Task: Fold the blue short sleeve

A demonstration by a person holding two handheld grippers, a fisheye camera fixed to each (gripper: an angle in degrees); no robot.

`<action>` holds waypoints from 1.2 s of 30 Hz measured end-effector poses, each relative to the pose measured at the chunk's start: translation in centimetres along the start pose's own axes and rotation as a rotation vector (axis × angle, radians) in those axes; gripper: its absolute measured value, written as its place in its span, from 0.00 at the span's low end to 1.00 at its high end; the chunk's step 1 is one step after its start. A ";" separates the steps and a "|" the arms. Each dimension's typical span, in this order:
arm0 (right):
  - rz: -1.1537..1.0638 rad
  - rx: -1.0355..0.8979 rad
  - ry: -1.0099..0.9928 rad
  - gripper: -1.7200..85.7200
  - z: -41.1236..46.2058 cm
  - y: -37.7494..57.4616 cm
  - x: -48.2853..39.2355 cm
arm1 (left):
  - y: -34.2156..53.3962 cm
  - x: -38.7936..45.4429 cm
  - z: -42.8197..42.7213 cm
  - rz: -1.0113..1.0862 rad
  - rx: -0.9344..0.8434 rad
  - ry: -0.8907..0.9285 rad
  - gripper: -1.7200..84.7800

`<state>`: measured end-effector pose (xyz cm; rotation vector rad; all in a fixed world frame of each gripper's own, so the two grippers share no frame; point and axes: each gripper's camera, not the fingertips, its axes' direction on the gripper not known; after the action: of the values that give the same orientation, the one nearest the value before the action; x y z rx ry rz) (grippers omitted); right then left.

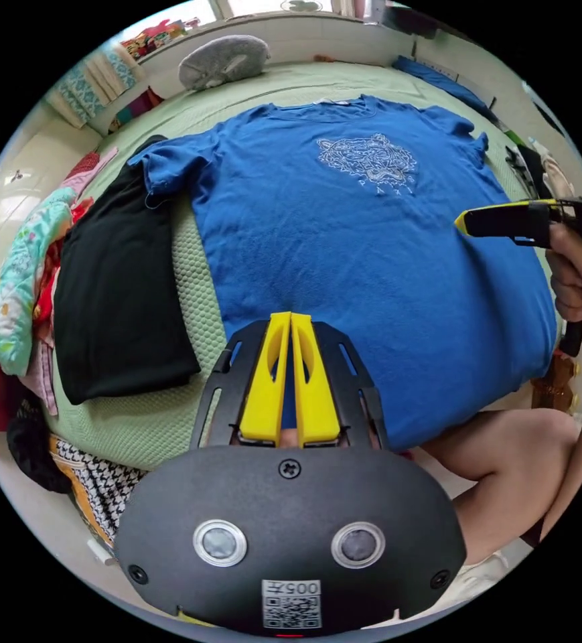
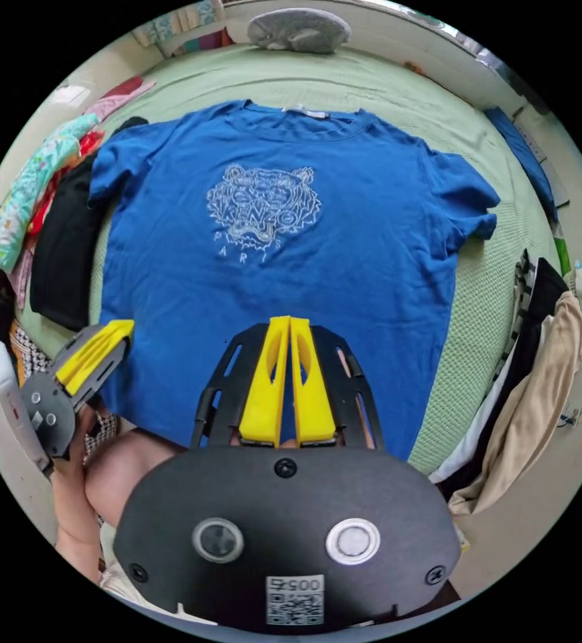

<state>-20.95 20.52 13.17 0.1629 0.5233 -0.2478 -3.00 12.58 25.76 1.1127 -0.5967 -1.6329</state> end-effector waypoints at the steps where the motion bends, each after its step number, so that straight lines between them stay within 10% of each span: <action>1: -0.009 -0.013 0.016 0.01 1.0 -0.1 -0.3 | 0.2 0.6 0.0 0.004 -0.006 -0.037 0.01; 16: 0.250 0.218 -0.255 0.01 -1.7 11.0 1.6 | 4.4 0.9 -5.4 -0.144 0.038 -0.108 0.02; 21: 0.357 0.329 -0.022 0.01 -3.3 16.3 -1.0 | 7.2 1.3 -9.9 -0.245 0.264 0.084 0.02; 36: 0.303 0.287 0.044 0.01 -2.4 18.8 -4.9 | 11.6 1.3 -9.9 -0.316 0.203 0.158 0.02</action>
<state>-21.02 40.00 15.38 0.5232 0.4981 -0.0223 11.13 8.69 30.22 1.5333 -0.5097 -1.7561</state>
